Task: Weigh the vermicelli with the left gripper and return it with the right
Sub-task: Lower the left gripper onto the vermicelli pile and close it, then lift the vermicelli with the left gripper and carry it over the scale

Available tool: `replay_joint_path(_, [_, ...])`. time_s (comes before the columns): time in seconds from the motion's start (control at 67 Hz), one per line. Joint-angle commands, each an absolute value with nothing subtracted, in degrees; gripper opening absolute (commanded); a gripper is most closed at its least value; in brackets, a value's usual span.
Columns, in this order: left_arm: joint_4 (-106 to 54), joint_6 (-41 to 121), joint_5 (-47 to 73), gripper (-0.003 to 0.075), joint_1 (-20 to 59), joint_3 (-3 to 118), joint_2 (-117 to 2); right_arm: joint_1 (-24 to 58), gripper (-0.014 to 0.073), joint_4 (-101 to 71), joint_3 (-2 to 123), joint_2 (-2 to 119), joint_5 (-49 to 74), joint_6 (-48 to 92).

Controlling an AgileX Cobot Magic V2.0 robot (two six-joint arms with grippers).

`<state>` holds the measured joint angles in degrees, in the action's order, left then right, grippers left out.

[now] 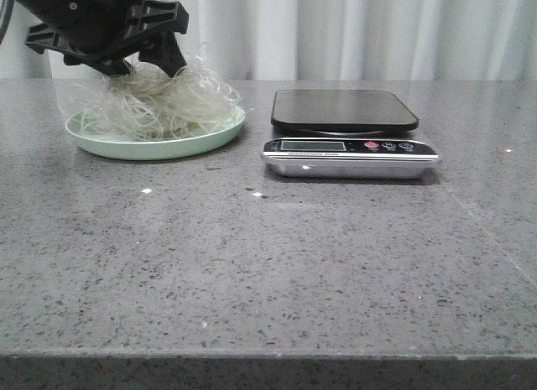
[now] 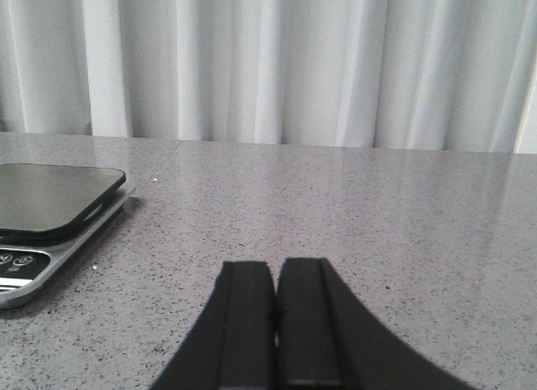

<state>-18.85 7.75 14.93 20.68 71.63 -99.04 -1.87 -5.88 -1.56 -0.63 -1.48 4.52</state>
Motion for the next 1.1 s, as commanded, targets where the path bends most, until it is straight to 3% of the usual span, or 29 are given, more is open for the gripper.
replay_joint_path(0.0, [-20.0,7.7,13.8,0.0258,21.0,73.2,-97.1,-2.2,0.015,-5.8,-1.1,-1.5,-5.1,4.7])
replay_joint_path(0.09, [-20.0,7.7,13.8,0.0133,21.0,73.2,-97.1,-2.2,0.015,-5.8,-1.1,-1.5,-5.1,4.7])
replay_joint_path(0.119, [-20.0,7.7,13.8,0.0128,21.0,73.2,-97.1,-2.2,0.015,-5.8,-1.1,-1.5,-5.1,4.7])
replay_joint_path(0.448, [-20.0,7.7,13.1,0.0134,21.0,74.2,-93.4,-2.2,0.015,-5.8,-1.1,-1.5,-5.1,4.7])
replay_joint_path(0.776, [-20.1,7.7,14.2,0.0134,21.7,82.7,-87.6,-2.2,0.015,-5.8,-1.1,-1.5,-5.1,4.7])
replay_joint_path(1.09, [-20.1,7.7,11.3,0.0134,31.7,92.5,-87.4,-2.2,0.015,-5.8,-1.1,-1.5,-5.0,4.7])
